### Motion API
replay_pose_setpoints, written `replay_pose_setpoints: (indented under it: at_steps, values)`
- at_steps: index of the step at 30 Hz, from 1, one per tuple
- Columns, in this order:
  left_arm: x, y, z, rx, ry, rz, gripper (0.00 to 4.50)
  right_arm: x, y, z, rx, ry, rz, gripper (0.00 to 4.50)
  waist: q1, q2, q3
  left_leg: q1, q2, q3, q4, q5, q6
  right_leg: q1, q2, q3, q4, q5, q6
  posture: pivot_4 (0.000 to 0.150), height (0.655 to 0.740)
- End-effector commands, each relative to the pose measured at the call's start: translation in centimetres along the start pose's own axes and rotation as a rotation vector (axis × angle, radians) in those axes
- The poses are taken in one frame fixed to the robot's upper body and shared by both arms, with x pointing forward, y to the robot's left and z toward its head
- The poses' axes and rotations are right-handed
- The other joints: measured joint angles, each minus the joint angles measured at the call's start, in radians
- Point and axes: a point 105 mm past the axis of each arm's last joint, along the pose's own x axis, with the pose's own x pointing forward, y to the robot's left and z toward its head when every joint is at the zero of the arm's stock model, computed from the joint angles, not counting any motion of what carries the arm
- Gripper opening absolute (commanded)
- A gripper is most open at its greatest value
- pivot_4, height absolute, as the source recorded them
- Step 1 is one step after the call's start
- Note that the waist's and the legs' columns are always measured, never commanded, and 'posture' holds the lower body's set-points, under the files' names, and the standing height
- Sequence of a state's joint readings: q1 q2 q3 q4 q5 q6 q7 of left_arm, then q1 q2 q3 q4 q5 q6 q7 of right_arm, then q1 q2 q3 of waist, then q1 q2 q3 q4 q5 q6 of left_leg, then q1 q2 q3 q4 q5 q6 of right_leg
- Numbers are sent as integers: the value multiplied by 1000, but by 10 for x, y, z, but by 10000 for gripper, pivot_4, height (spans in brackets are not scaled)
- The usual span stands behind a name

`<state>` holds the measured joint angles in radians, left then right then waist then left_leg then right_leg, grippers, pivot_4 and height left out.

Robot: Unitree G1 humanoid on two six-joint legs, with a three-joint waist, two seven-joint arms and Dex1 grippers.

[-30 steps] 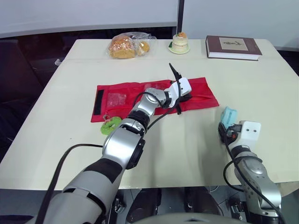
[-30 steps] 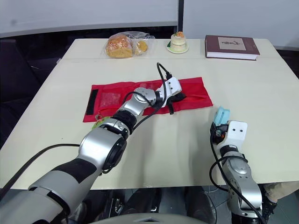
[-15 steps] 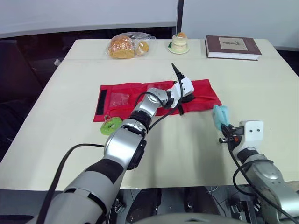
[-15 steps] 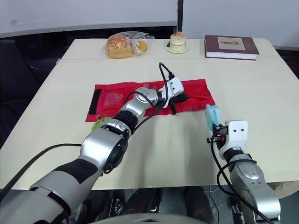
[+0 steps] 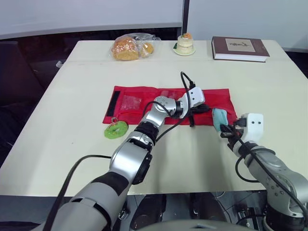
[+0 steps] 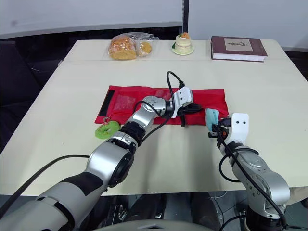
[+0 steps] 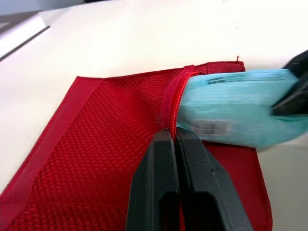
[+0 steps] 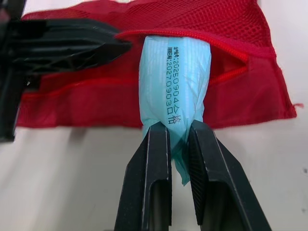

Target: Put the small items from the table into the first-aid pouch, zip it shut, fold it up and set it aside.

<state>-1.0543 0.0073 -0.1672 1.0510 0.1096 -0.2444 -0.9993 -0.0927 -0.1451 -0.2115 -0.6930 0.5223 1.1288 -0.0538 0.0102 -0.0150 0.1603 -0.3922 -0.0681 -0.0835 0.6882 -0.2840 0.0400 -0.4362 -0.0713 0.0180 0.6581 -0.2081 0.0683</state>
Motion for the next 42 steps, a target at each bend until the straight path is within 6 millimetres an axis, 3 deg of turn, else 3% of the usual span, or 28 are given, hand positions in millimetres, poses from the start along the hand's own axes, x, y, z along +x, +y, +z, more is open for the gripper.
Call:
replay_pose_setpoints:
  at_steps: [1, 6, 11, 12, 15, 16, 17, 18, 22, 25, 28, 34, 37, 42]
  values:
    - [7, -4, 21, 33, -73, -21, 0, 9, 0, 12, 19, -46, -28, 3377, -2, 0, 0, 0, 0, 0, 0, 0, 0, 0, 0, 0, 0, 0, 0, 1500, 7289]
    - [13, -13, 23, 23, -89, -38, 0, 34, -3, 22, 32, -104, -71, 3377, -2, 0, 0, 0, 0, 0, 0, 0, 0, 0, 0, 0, 0, 0, 0, 1500, 7289]
    - [18, -12, 22, 5, -89, -12, 0, 47, -3, 31, -38, -181, -63, 3377, -8, 0, 0, 0, 0, 0, -1, 0, 0, -1, 0, 1, 0, 0, 0, 1500, 7289]
    - [20, -11, 22, 3, -83, 2, 0, 46, 1, 28, -36, -170, -21, 10249, -9, 0, 0, 0, 0, 0, -1, 0, 0, -1, 0, 1, 0, 0, 0, 1500, 7289]
    - [23, -9, 21, 1, -76, 26, 0, 36, 6, 20, -92, -150, 31, 22750, -13, 0, 0, -2, 0, 0, -1, 0, 0, -2, 0, 0, 0, 0, 0, 1500, 7289]
    - [23, -8, 22, -2, -76, 33, 0, 32, 5, 19, -110, -147, 35, 29300, -15, 0, 0, -2, 0, 1, -1, 0, 0, -3, 0, 1, 0, 0, 0, 1500, 7289]
    - [24, -8, 22, -3, -75, 36, 0, 28, 6, 17, -115, -143, 46, 31209, -18, 1, 0, -2, 0, 1, -1, 0, 0, -3, 0, 1, 0, 0, 0, 1500, 7289]
    - [24, -7, 22, -5, -74, 42, 0, 21, 7, 16, -119, -138, 74, 37560, -22, 1, 0, -2, 0, 1, -1, 0, 0, -3, 0, 1, 1, 0, 0, 1500, 7289]
    - [25, -5, 22, -7, -74, 51, 0, -16, 14, 14, -161, -125, 201, 37560, -22, 2, -1, -3, 0, 1, -1, 0, 0, -4, 0, 1, 1, 0, 0, 1500, 7289]
    - [24, -5, 22, -9, -77, 49, 0, -33, -1, 16, -169, -141, 161, 37560, -15, 2, -1, -4, 0, -1, -1, 0, 0, -4, 0, -1, -1, 0, 0, 1500, 7289]
    - [24, -5, 23, -12, -83, 45, 0, -36, -15, 15, -190, -135, 110, 37560, -20, 2, -1, -3, 0, 1, -1, 0, 0, -3, 0, 1, 0, 0, 0, 1500, 7289]
    - [25, -8, 23, -10, -86, 35, 0, -24, -2, 18, -169, -149, 168, 37560, -22, 3, -1, -3, 1, 1, -1, 0, 0, -4, 1, 1, 1, 0, 0, 1500, 7289]
    - [24, -7, 24, -9, -86, 38, 0, -20, -8, 18, -172, -155, 135, 28878, -18, 3, -1, -3, 0, 1, -1, 0, 0, -4, 0, 1, 0, 0, 0, 1500, 7289]
    - [22, -5, 24, -9, -86, 42, 0, -11, -8, 16, -183, -145, 142, 3357, -20, 3, -1, -3, 0, 1, -1, 0, 0, -4, 0, 1, 0, 0, 0, 1500, 7289]
